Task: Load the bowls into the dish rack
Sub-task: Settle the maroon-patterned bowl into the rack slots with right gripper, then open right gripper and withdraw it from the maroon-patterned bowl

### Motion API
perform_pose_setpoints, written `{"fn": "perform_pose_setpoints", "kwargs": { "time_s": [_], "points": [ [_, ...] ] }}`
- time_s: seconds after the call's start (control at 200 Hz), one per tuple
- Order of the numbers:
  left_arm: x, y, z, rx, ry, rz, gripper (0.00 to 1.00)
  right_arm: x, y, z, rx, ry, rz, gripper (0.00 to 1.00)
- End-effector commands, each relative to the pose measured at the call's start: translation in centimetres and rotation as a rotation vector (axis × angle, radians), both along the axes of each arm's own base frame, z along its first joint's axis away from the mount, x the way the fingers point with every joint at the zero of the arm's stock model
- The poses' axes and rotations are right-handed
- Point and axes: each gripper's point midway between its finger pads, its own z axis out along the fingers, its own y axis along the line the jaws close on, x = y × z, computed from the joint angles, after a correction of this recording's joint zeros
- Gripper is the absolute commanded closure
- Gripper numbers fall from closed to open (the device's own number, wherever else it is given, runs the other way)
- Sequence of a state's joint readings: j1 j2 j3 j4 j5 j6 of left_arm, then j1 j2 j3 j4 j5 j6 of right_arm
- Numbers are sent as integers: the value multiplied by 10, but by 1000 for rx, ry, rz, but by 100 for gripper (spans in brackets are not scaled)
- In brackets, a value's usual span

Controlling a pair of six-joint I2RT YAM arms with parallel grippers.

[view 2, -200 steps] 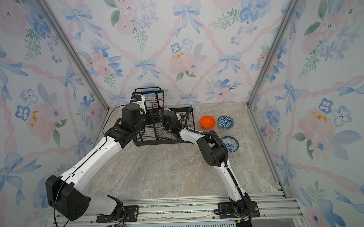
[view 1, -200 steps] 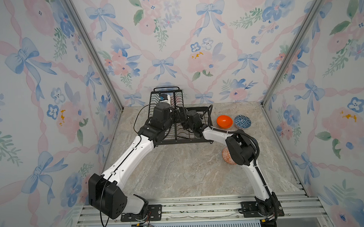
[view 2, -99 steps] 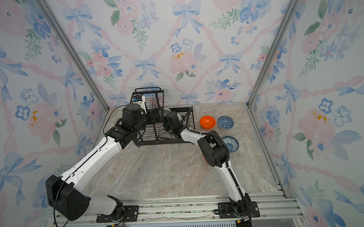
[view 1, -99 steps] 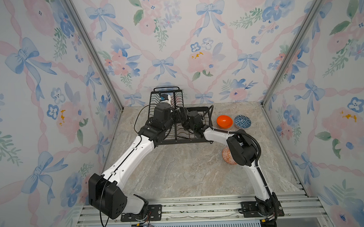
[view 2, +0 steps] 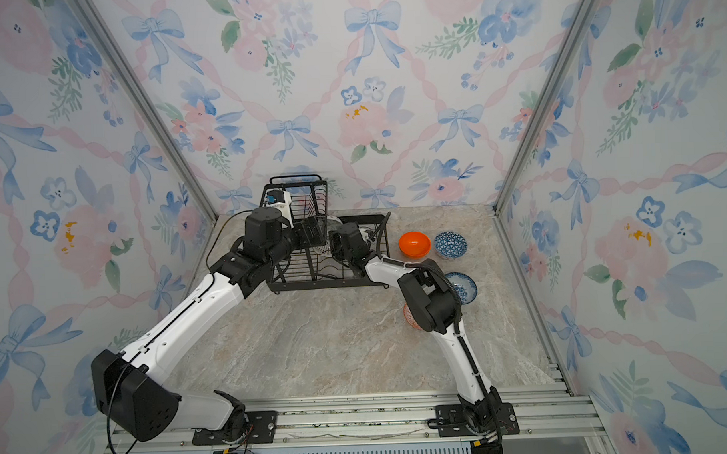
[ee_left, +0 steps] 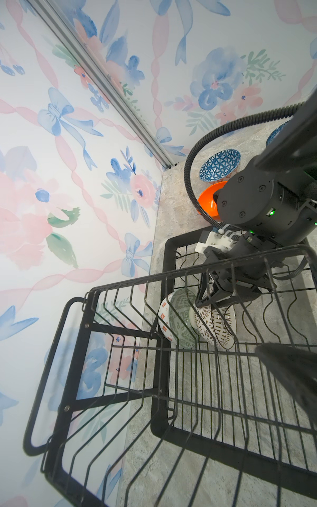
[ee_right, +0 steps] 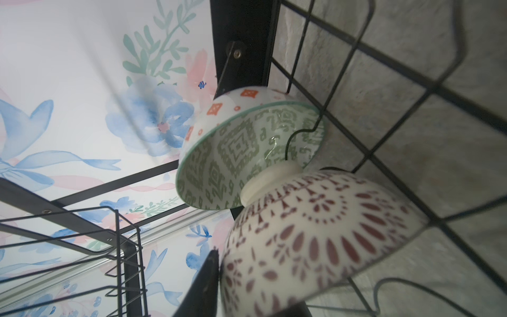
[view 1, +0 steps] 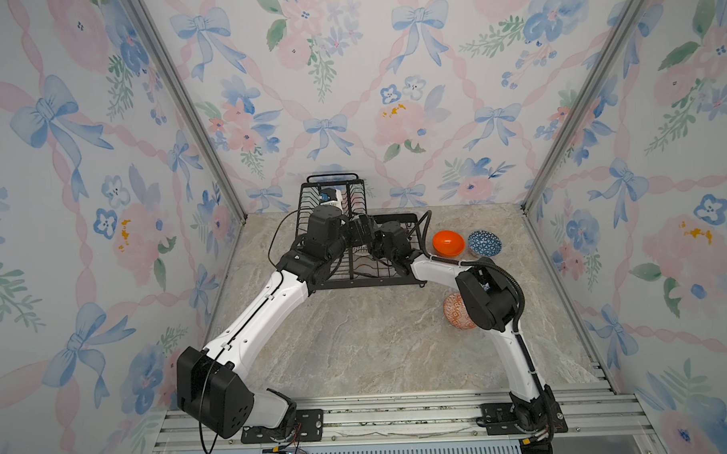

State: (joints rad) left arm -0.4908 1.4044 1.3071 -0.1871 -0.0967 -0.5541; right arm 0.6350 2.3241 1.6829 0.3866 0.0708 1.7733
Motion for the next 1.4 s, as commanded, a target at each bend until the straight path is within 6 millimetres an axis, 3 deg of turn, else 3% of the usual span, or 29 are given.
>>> {"fn": "perform_pose_setpoints", "kwargs": {
  "time_s": [0.0, 0.645, 0.915, 1.115, 1.215, 1.395],
  "points": [
    [-2, -3, -30, 34, 97, -3, 2, 3, -12, 25, 17, -34, -13, 69],
    [3, -8, -30, 49, 92, -23, 2, 3, -39, 41, -9, -66, -37, 63],
    [0, -5, -28, 61, 81, -23, 2, -7, -49, 49, -48, -90, -13, 59],
    [-2, -3, -28, 74, 74, -24, 2, -22, -48, 62, -160, -140, 104, 54],
    [-4, -1, -26, 93, 61, -20, 2, -32, -49, 69, -262, -170, 180, 46],
    [-7, 0, -24, 130, 40, -22, 2, -51, -65, 74, -467, -193, 277, 13]
  ]
}}
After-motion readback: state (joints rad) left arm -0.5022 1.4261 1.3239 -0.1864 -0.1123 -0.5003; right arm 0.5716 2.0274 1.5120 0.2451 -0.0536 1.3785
